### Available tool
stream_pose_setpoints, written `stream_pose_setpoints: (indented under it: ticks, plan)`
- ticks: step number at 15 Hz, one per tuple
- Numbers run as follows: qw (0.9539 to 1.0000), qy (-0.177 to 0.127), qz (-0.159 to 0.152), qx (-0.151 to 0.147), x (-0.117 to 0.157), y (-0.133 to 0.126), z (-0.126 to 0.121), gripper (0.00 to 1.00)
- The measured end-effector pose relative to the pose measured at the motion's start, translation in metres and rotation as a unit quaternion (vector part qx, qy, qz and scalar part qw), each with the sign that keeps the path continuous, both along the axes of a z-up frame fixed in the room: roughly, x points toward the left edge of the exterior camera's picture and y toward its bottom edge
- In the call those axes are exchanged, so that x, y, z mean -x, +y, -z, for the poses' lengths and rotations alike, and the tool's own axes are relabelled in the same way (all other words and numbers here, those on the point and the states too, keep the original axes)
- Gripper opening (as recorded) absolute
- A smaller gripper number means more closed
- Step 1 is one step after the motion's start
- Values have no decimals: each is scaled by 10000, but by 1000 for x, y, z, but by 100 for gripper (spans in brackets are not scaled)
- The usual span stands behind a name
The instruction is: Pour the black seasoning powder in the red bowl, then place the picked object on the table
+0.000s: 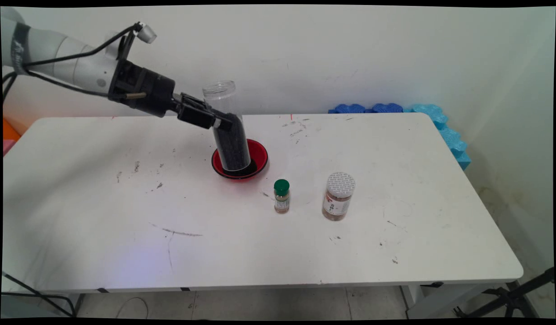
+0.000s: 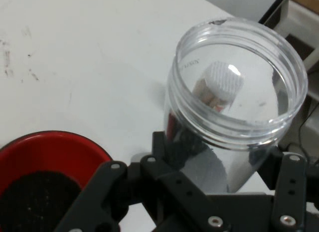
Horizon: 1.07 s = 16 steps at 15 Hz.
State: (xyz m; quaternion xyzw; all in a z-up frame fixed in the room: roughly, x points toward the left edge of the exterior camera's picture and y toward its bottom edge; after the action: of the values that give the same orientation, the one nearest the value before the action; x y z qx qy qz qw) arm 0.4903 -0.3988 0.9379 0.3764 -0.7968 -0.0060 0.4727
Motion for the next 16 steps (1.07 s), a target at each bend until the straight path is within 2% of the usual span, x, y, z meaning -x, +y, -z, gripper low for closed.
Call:
stream_pose_setpoints:
  ticks: [4,10,16]
  plan:
    - [9976,-325,374,487,3,14,-3,0]
    - [9857,-642,892,1280,11,34,-6,0]
    - [9761,-852,1161,1625,14,52,0,0]
